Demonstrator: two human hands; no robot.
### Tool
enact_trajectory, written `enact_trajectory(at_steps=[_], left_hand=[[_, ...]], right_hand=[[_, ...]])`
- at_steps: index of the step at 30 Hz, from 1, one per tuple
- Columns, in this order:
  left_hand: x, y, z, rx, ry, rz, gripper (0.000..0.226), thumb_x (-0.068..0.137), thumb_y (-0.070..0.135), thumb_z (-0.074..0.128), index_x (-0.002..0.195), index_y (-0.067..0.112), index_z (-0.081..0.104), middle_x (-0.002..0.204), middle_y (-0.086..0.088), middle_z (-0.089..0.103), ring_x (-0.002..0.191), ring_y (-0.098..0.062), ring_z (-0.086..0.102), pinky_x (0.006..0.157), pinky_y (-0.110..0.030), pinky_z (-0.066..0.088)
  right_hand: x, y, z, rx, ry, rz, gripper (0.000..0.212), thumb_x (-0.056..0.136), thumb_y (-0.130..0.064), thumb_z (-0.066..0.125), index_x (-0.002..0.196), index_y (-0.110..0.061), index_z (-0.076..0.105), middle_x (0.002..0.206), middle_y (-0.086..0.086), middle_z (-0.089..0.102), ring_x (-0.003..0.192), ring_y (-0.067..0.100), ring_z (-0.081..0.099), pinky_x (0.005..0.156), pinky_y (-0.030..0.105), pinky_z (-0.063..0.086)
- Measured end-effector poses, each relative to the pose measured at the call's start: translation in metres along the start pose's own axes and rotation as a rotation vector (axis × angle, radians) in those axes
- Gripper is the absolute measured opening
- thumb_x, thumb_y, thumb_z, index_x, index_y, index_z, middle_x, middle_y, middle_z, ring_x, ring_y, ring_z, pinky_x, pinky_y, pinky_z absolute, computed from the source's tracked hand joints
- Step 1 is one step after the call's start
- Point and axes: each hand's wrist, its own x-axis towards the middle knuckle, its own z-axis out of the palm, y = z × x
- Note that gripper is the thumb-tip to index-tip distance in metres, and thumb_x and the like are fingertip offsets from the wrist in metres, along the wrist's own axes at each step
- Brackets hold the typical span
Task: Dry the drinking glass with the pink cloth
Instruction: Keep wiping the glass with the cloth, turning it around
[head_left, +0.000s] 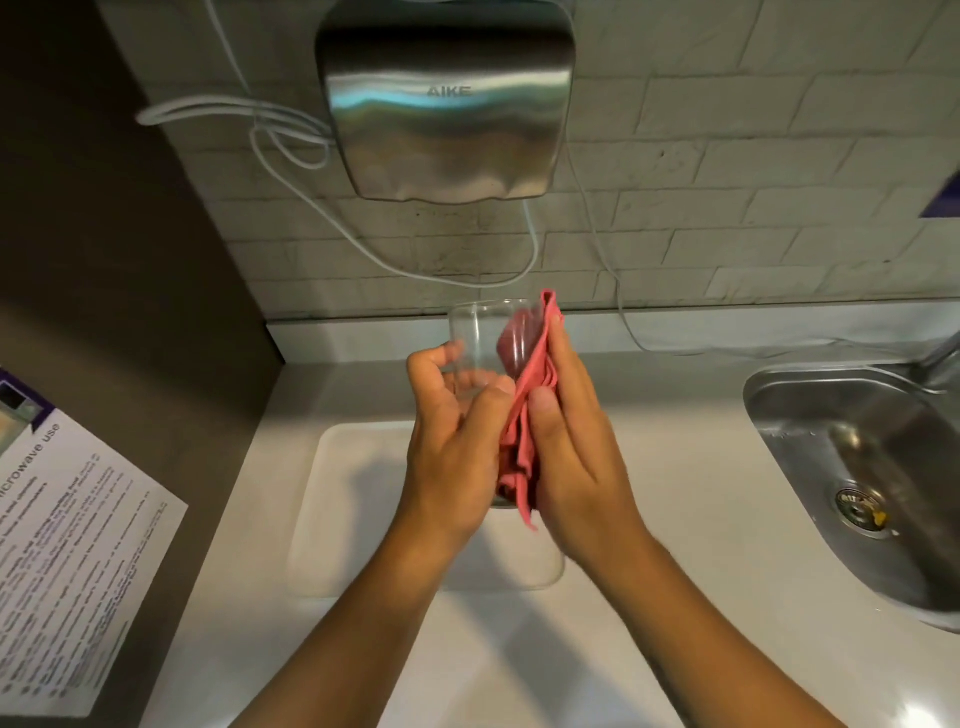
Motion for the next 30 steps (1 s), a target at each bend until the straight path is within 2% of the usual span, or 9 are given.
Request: enact_trajectory(at_steps=[8, 13, 16, 18, 20, 23, 25, 27, 30], left_hand=[[0.010, 0.000, -0.010, 0.004, 0.022, 0.082, 0.042, 0.082, 0.061, 0.055, 0.119, 0.043, 0.048, 0.114, 0.001, 0.072, 0.102, -0.018, 0.077, 0.095, -0.050, 0.063], [0.001, -0.010, -0.002, -0.049, -0.061, 0.016, 0.040, 0.083, 0.060, 0.058, 0.118, 0.041, 0.052, 0.117, 0.001, 0.072, 0.097, -0.013, 0.077, 0.074, -0.032, 0.062], [0.004, -0.004, -0.003, -0.134, 0.029, -0.007, 0.043, 0.075, 0.061, 0.057, 0.112, 0.040, 0.056, 0.109, -0.010, 0.073, 0.091, -0.023, 0.075, 0.070, -0.037, 0.059], [0.011, 0.001, -0.009, -0.130, 0.095, 0.029, 0.042, 0.080, 0.056, 0.057, 0.115, 0.034, 0.053, 0.107, -0.008, 0.074, 0.088, -0.015, 0.077, 0.072, -0.035, 0.062], [0.015, 0.005, -0.013, -0.096, 0.072, 0.056, 0.033, 0.086, 0.049, 0.055, 0.116, 0.035, 0.051, 0.113, -0.006, 0.072, 0.087, -0.004, 0.078, 0.071, -0.031, 0.063], [0.011, 0.000, -0.011, -0.083, -0.007, 0.026, 0.038, 0.080, 0.054, 0.059, 0.115, 0.039, 0.052, 0.115, -0.006, 0.073, 0.092, -0.007, 0.078, 0.074, -0.034, 0.064], [0.008, -0.002, -0.006, -0.097, -0.042, -0.009, 0.036, 0.076, 0.060, 0.060, 0.109, 0.045, 0.056, 0.117, -0.011, 0.074, 0.105, -0.020, 0.077, 0.082, -0.050, 0.065], [0.009, 0.002, -0.004, -0.125, -0.022, 0.001, 0.034, 0.074, 0.059, 0.060, 0.104, 0.045, 0.059, 0.117, -0.017, 0.074, 0.109, -0.034, 0.074, 0.085, -0.057, 0.061], [0.018, 0.009, -0.008, -0.148, 0.038, 0.065, 0.043, 0.076, 0.055, 0.059, 0.114, 0.034, 0.055, 0.105, -0.010, 0.075, 0.093, -0.025, 0.077, 0.076, -0.042, 0.063]], right_hand=[[-0.028, 0.007, 0.019, -0.115, 0.012, -0.058, 0.065, 0.114, -0.019, 0.036, 0.174, -0.011, 0.013, 0.183, -0.001, 0.025, 0.170, 0.010, 0.026, 0.139, 0.036, 0.024], [0.010, 0.000, 0.002, 0.108, 0.071, 0.069, 0.062, 0.112, -0.034, 0.038, 0.173, -0.023, 0.029, 0.164, -0.002, 0.057, 0.148, 0.006, 0.059, 0.123, 0.030, 0.050], [0.005, -0.008, 0.006, -0.004, 0.028, -0.020, 0.064, 0.114, -0.027, 0.038, 0.175, -0.019, 0.020, 0.176, -0.003, 0.040, 0.162, 0.007, 0.043, 0.134, 0.034, 0.037], [-0.018, -0.002, 0.016, -0.114, -0.058, -0.054, 0.066, 0.114, -0.021, 0.039, 0.175, -0.014, 0.014, 0.180, -0.010, 0.030, 0.166, 0.002, 0.031, 0.136, 0.029, 0.029], [-0.033, 0.009, 0.022, -0.109, -0.083, -0.035, 0.068, 0.114, -0.025, 0.039, 0.175, -0.017, 0.010, 0.183, -0.010, 0.023, 0.168, 0.002, 0.025, 0.138, 0.036, 0.026], [-0.011, 0.009, 0.014, 0.063, -0.035, 0.047, 0.067, 0.113, -0.045, 0.041, 0.175, -0.031, 0.020, 0.174, -0.001, 0.045, 0.146, 0.012, 0.058, 0.128, 0.048, 0.043], [0.013, 0.001, 0.003, 0.161, 0.039, 0.091, 0.064, 0.111, -0.047, 0.040, 0.171, -0.030, 0.031, 0.158, 0.001, 0.062, 0.133, 0.009, 0.067, 0.117, 0.037, 0.049], [0.019, -0.006, -0.001, 0.179, 0.034, 0.069, 0.064, 0.110, -0.037, 0.039, 0.172, -0.024, 0.030, 0.160, -0.002, 0.060, 0.145, 0.011, 0.062, 0.121, 0.033, 0.048], [-0.007, -0.004, 0.009, 0.016, -0.037, -0.006, 0.066, 0.112, -0.025, 0.040, 0.175, -0.018, 0.018, 0.178, -0.006, 0.037, 0.165, 0.006, 0.037, 0.137, 0.040, 0.031]])
